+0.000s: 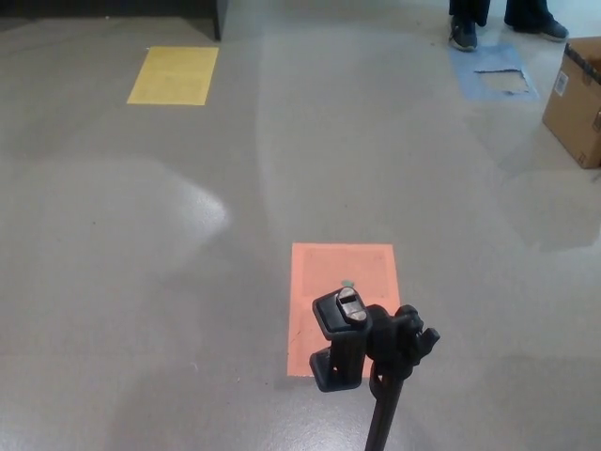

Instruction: A phone stand is kept on the floor and the robot uses both its hands to grab it and uses its left hand to extend the phone stand by pulling it upwards

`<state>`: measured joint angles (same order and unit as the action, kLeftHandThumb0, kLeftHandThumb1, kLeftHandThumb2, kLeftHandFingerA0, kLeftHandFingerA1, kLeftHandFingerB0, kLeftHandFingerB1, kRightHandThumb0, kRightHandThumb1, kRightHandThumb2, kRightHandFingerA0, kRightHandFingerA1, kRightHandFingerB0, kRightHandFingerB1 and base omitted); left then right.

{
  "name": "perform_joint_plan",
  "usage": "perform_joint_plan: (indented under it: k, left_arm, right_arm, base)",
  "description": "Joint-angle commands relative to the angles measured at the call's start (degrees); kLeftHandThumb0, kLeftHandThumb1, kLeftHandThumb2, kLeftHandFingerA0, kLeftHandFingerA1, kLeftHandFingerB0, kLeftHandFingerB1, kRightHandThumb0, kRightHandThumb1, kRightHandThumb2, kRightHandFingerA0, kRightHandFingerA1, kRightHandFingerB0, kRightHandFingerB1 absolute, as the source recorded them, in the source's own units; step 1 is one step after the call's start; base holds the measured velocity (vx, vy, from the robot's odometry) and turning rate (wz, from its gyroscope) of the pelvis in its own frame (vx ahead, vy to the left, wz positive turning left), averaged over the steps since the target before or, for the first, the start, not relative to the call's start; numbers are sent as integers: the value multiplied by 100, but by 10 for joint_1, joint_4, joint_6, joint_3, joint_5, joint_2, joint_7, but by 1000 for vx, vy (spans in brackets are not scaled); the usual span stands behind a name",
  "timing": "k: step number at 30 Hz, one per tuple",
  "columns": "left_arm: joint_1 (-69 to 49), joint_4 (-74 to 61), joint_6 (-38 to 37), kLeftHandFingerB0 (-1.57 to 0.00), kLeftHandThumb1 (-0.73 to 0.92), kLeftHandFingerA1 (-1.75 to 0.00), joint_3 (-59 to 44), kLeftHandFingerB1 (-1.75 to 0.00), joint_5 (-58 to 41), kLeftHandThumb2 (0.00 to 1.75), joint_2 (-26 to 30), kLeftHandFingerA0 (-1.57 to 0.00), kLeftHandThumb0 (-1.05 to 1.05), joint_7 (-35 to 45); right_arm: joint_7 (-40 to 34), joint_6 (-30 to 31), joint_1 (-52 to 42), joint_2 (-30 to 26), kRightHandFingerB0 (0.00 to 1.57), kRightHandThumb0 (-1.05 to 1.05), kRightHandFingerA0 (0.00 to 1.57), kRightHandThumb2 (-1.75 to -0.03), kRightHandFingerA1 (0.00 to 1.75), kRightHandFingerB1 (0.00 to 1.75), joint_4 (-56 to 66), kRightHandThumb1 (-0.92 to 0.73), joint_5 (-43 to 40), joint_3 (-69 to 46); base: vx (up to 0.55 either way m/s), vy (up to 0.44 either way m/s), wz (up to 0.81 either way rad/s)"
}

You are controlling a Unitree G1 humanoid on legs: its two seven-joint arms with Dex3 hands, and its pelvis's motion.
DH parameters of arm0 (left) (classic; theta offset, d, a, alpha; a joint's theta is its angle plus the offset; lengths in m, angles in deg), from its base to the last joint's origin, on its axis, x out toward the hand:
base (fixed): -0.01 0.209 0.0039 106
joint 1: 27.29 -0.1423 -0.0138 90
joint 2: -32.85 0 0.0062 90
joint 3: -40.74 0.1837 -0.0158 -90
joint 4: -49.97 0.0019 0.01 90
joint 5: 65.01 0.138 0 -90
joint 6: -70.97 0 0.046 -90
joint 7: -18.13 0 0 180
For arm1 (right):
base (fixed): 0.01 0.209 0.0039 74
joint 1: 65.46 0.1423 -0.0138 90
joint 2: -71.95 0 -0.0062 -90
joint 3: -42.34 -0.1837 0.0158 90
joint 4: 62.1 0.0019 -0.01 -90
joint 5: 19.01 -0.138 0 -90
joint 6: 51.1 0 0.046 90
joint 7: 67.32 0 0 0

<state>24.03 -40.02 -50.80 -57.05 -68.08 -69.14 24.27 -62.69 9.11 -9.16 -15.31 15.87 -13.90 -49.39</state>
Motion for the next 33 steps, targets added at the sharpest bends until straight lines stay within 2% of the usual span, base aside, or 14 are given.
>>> perform_joint_plan:
  k: [1,5,6,13,14,15,16,22,23,24,27,28,30,33]
  left_arm:
    - [54,-57,-42,-26,68,-28,10,-31,-73,62,6,-21,-93,38]
    - [104,-80,-26,-27,62,-28,54,-31,-63,61,-6,-22,-91,45]
    - [114,-86,-18,-28,60,-29,67,-31,-58,60,-12,-25,-90,44]
    - [160,-134,65,-18,64,-28,172,-29,-17,61,-64,-22,-93,20]
    - [164,-137,69,-1,19,-48,181,-49,-15,90,-68,0,-39,19]
    - [168,-140,75,-1,19,-48,190,-49,-14,90,-70,0,-39,19]
    - [180,-142,84,-5,68,-27,211,-25,-9,61,-79,-17,-92,20]
    - [201,-164,138,-3,55,-30,287,-20,-19,97,-104,-10,-91,26]
    - [202,-167,143,-3,55,-29,292,-20,-18,97,-105,-10,-90,25]
    - [205,-172,162,-2,56,-27,317,-17,-5,98,-112,-9,-89,18]
    - [210,-174,177,0,73,-26,341,-21,-4,63,-116,-8,-94,18]
    - [208,-174,181,-1,54,-21,348,-13,-4,99,-116,-8,-87,18]
    - [203,-168,188,0,73,-26,359,-17,-10,63,-115,-5,-93,18]
    - [203,-163,199,0,57,-19,361,-13,-26,101,-113,-3,-86,18]
  right_arm:
    - [57,-3,48,-42,1,-103,8,-99,9,0,35,-61,-27,-2]
    - [58,27,89,-44,0,-101,0,-68,31,0,41,-61,-6,17]
    - [61,36,96,-45,0,-104,14,-102,5,0,44,-62,-2,22]
    - [55,77,153,-28,0,-98,10,-98,17,7,33,-57,25,59]
    - [54,78,158,-26,0,-97,9,-98,19,7,30,-56,27,61]
    - [52,77,163,-24,0,-97,9,-98,19,7,25,-56,29,65]
    - [49,91,173,-18,0,-101,11,-99,19,0,24,-60,34,70]
    - [39,113,209,3,0,-104,10,-98,10,1,5,-62,54,95]
    - [38,117,211,6,0,-96,0,-67,32,0,5,-59,54,97]
    - [29,132,220,15,0,-98,10,-99,15,7,6,-57,71,107]
    - [24,143,229,27,0,-95,9,-96,19,7,5,-55,74,117]
    - [30,135,233,36,0,-95,9,-95,17,3,-5,-56,61,119]
    - [38,128,239,51,0,-95,0,-94,13,4,-19,-53,44,124]
    - [39,125,244,55,0,-104,0,-71,30,10,-28,-53,48,129]
  base:
    - [0,0,0]
    - [0,0,0]
    - [0,0,0]
    - [0,0,0]
    - [0,0,0]
    - [0,0,0]
    - [0,0,0]
    - [0,0,0]
    - [0,0,0]
    - [0,0,0]
    - [0,0,0]
    - [0,0,0]
    - [0,0,0]
    - [0,0,0]
